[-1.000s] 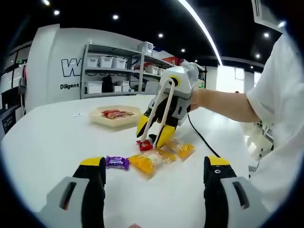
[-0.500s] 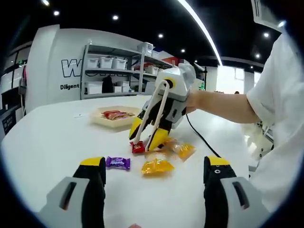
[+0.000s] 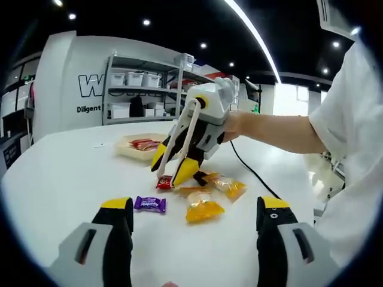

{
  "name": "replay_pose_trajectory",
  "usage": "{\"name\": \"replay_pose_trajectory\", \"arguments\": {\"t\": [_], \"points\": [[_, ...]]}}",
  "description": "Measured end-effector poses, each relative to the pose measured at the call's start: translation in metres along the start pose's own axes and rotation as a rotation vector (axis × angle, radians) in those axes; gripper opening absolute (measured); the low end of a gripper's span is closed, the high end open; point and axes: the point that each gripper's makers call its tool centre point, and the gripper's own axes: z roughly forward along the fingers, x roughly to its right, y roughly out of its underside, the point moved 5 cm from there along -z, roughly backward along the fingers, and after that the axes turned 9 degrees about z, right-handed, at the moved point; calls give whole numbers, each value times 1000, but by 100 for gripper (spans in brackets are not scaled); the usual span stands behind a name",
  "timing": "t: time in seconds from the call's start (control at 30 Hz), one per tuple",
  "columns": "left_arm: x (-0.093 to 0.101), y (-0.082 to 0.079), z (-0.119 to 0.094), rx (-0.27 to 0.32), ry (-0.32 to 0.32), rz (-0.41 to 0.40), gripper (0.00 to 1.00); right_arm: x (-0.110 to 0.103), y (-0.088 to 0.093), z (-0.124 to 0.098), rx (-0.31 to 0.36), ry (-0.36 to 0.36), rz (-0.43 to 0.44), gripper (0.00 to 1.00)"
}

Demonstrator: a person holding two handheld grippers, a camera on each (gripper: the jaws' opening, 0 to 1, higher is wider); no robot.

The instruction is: Place the target food into the container with the food tongs after gripping and lifting it, then release it inside without dropping or visibly crushing the food.

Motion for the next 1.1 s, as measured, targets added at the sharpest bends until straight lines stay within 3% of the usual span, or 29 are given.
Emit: {"name": "replay_pose_trajectory", "arguments": {"t": [0.5, 1.1], "points": [[1, 0, 2, 1, 5, -2, 84, -12, 10, -17, -9, 31, 27, 21], [0, 0, 0, 2, -2, 0, 84, -12, -3, -1, -8, 6, -8, 21]]}}
